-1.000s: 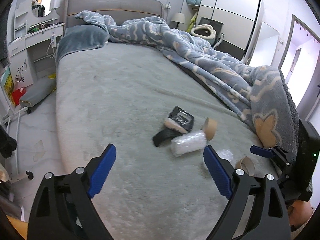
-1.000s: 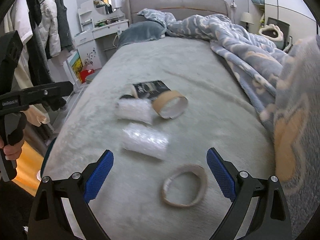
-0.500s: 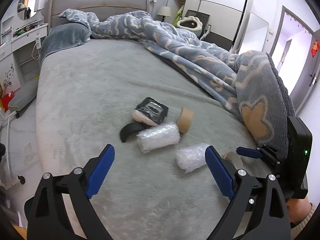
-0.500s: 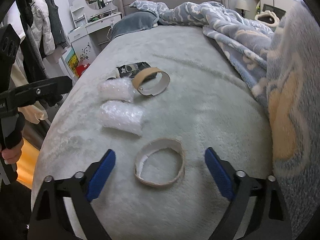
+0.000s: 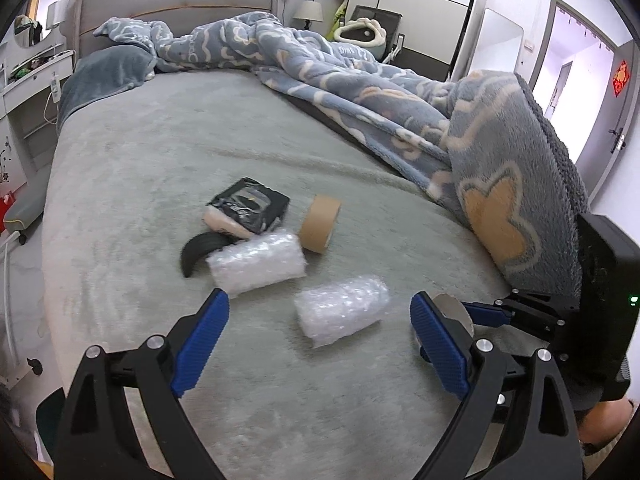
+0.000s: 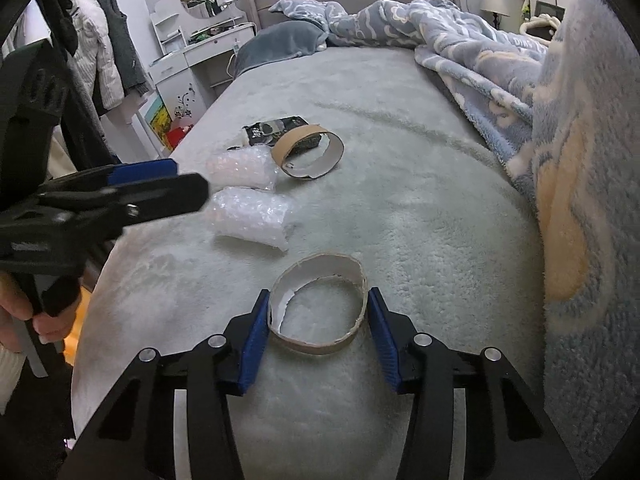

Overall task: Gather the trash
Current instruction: 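Close the right tool on the cardboard tape core ring, then close the left tool on a bubble-wrap roll while the right tool holds the ring, then carry the bubble-wrap roll and cardboard ring in both tools over the bin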

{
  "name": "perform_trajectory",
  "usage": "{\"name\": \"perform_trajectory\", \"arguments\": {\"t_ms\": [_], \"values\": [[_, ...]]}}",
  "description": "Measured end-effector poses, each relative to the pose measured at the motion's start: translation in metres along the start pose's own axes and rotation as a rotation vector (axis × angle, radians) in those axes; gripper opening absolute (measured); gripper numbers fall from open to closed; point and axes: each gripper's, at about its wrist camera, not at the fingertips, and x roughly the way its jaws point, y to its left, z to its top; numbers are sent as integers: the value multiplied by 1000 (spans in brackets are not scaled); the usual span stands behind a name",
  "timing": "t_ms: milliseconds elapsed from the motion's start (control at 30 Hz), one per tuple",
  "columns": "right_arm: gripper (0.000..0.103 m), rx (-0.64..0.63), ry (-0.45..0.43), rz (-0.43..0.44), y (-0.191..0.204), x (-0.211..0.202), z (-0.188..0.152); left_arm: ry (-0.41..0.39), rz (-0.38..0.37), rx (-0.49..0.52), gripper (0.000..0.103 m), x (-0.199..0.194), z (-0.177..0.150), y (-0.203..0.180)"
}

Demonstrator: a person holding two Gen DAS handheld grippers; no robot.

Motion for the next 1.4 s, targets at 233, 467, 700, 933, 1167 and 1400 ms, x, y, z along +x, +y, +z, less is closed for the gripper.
{"name": "perform_trajectory", "arguments": {"t_ms": [233,467,700,933,1167,1400], "values": [[49,-20,-23,16,-2,-14,-1,28,8,16,94,16,-3,-14],[49,-26,-17,-1,-9,-20,-9,53,29,0,94,35,-3,-25],[49,-12,-21,28,-17,-26,-15,78,48,-48,86,53,-5,-27],[49,-19,-8,38,-16,-26,-22,97,57,-67,65,64,-4,-29],[49,12,-14,38,-14,-25,-12,64,52,-29,63,49,1,-29],[49,22,-30,12,1,-19,6,39,20,-67,63,21,3,-6]]}}
